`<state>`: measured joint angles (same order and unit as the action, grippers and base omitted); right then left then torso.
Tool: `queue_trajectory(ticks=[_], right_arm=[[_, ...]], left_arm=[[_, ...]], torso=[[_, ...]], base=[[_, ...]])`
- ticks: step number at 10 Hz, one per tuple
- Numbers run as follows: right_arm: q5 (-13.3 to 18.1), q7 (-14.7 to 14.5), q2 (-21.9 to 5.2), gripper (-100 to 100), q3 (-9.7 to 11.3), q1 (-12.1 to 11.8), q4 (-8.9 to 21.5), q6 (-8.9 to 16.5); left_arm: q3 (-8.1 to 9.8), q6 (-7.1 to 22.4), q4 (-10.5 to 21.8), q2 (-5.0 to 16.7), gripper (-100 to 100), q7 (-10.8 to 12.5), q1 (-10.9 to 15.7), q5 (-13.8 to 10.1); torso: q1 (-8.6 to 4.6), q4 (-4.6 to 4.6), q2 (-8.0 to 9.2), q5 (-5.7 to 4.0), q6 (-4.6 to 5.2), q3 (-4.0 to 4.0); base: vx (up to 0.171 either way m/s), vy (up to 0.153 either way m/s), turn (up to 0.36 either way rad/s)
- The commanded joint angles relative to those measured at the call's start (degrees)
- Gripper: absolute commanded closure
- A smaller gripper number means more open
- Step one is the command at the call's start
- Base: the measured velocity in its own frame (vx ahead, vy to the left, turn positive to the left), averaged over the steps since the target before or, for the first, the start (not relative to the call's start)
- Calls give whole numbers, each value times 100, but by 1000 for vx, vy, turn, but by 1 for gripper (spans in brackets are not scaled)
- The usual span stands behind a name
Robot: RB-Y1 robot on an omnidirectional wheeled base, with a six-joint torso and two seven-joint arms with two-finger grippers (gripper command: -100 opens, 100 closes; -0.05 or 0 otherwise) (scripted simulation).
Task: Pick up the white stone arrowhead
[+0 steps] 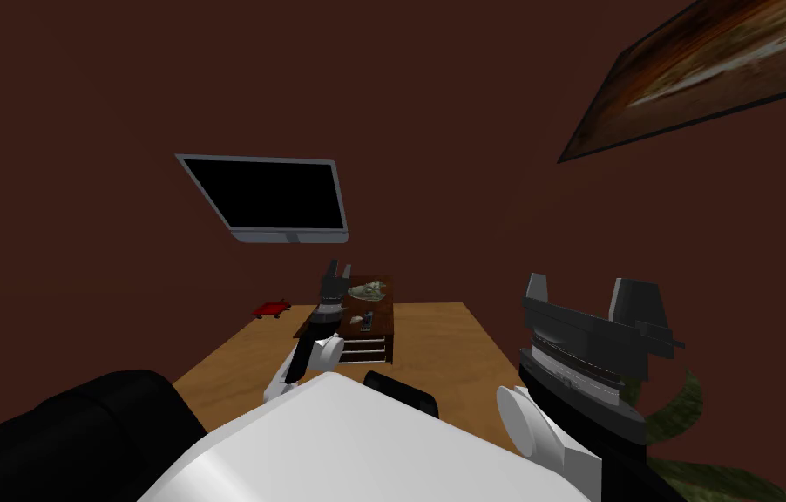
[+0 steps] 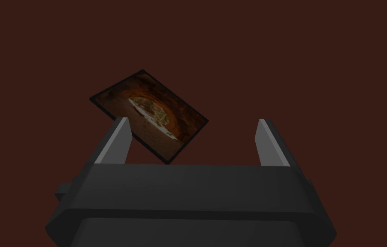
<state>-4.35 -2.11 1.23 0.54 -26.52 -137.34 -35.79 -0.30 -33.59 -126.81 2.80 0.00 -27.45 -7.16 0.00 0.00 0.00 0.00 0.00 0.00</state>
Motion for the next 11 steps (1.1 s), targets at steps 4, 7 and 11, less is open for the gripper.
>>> queue_trajectory(ticks=[4, 7, 11], right_arm=[[0, 0, 0, 0, 0, 0, 0, 0], [0, 0, -1, 0, 0, 1, 0, 0], [0, 0, -1, 0, -1, 0, 0, 0]], left_arm=[[39, 447, 462, 353, -100, -9, 233, -252], [78, 893, 914, 477, -100, -30, 470, -501], [125, 1435, 1459, 562, -100, -56, 753, -804]], torso=[[20, 1, 5, 5, 1, 3], [27, 2, 9, 6, 2, 5], [22, 1, 6, 5, -1, 4]], base=[[-16, 40, -94], [-28, 63, -147], [-25, 55, -114]])
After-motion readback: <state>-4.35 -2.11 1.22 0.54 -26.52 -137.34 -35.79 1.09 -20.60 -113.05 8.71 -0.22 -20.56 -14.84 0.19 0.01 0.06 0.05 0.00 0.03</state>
